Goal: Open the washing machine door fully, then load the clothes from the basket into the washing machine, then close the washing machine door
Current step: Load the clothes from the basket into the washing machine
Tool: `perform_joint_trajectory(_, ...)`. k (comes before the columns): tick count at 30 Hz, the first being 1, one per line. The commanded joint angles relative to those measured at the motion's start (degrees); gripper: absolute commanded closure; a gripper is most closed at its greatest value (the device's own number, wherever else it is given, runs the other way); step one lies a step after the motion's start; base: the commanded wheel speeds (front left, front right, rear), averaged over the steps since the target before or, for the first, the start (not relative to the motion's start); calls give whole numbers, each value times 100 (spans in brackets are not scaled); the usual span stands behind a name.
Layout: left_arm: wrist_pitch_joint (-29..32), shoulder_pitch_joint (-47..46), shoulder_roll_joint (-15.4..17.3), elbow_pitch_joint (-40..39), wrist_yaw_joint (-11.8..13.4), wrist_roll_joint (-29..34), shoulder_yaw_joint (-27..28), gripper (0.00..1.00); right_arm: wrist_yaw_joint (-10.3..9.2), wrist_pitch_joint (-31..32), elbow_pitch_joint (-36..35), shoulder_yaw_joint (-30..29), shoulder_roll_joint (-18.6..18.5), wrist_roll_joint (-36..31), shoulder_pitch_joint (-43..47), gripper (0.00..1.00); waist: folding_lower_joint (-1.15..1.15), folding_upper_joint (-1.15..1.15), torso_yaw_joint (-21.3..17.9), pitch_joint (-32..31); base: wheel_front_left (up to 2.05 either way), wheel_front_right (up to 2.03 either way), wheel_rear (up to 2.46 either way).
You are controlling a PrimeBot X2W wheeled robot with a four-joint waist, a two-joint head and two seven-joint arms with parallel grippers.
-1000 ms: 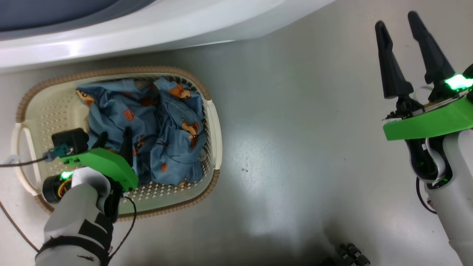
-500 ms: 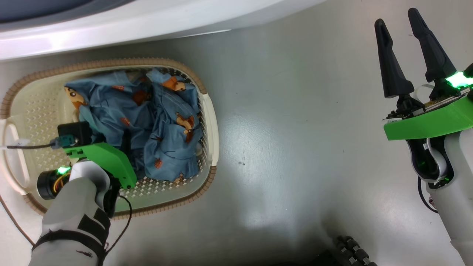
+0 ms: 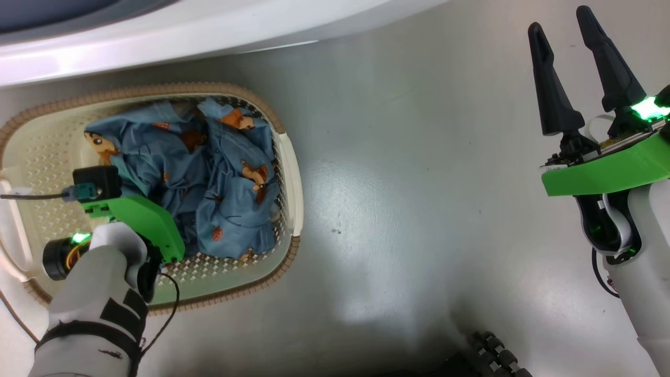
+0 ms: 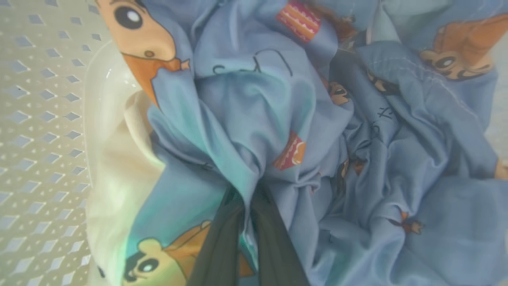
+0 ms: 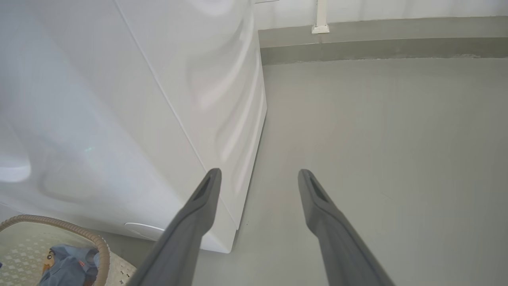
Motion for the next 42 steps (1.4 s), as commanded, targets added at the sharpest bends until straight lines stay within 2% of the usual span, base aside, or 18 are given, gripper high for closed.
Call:
perform_joint_trajectory(1,-24,160,179,-9,9,-70,123,100,26,-45,-89,49,-28,-3,164,0,0,0,-2,-37,0,0,0)
perform_joint_trajectory(14,-438,510,90,-8,-277,-259,163,100,26,-45,7,86,129,44,202,0,0,0,-2,-743,0,0,0)
perform_joint_trajectory(22,-812,973,4,-8,-526,-514,264,100,26,-45,170,167,290,111,373,0,0,0,-12,-1558,0,0,0)
perform_joint_trajectory(29,-1079,1381,-69,-91,-618,-718,278,100,26,-45,343,188,331,179,646,0,0,0,13,-2331,0,0,0)
perform_joint_trajectory(34,-1169,1729,-119,-480,-626,-873,126,100,26,-45,453,179,331,226,927,0,0,0,66,-2818,0,0,0)
perform_joint_trajectory(42,-1226,2238,-9,-1369,-627,-1181,-94,100,26,-45,547,62,286,283,1353,0,0,0,199,-3408,0,0,0)
